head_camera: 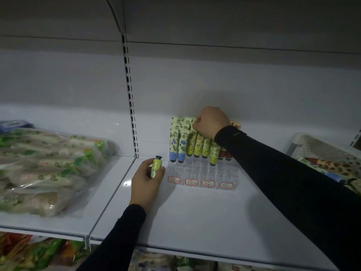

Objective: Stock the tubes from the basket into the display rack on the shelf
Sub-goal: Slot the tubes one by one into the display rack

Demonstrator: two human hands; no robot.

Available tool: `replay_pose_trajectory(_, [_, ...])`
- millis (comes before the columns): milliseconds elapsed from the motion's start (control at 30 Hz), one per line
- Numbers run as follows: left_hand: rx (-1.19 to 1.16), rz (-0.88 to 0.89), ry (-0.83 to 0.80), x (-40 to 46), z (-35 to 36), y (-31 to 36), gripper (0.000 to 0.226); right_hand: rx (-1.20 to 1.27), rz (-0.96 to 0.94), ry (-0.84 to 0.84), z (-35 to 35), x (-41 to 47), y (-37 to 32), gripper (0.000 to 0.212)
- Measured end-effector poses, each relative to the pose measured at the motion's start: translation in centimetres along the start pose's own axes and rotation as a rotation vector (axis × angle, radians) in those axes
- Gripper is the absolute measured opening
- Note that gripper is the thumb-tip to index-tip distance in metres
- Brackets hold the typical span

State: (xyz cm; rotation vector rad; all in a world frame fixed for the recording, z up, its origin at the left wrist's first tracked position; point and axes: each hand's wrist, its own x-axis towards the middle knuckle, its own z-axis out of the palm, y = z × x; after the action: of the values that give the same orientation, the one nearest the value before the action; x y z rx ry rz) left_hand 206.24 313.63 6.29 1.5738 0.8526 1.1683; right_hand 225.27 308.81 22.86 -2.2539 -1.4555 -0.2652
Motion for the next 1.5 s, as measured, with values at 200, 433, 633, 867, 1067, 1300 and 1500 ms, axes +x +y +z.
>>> replay_pose_trajectory(200, [-0.018,-0.010,-0.002,0.1,0.0,-0.1,0.020,0.041,0.009,-0.053,-0.3,0.8,0.3,0.032])
replay_pose_trajectory(433, [-0.010,0.001,-0.001,0.1,0.1,-0.1,0.020,0.102,0.027,-0.070,0.0,1.0,0.6,0.030])
replay_pose_trajectory(633, [-0.022,-0.008,0.001,0.0,0.1,0.0,0.019,0.110,0.030,-0.057,0.2,0.9,0.7,0.033])
replay_pose_trajectory(867, [-0.019,-0.003,-0.006,-0.1,0.0,0.1,0.020,0.103,-0.013,-0.056,0.1,0.4,1.1,0.034])
replay_pose_trajectory(1067, [-0.034,-0.003,-0.022,-0.1,0.0,0.4,0.017,0.251,-0.048,0.205,-1.9,-2.2,1.5,0.046])
replay_pose_trajectory(1300, [-0.007,0.024,-0.112,-1.3,0.3,2.1,0.026,0.335,-0.081,0.103,-2.0,-7.5,2.8,0.053])
replay_pose_trajectory(1500, [-0.013,0.100,-0.255,-2.4,2.6,5.2,0.034,0.500,-0.035,-0.173,-0.8,-11.0,2.6,0.037])
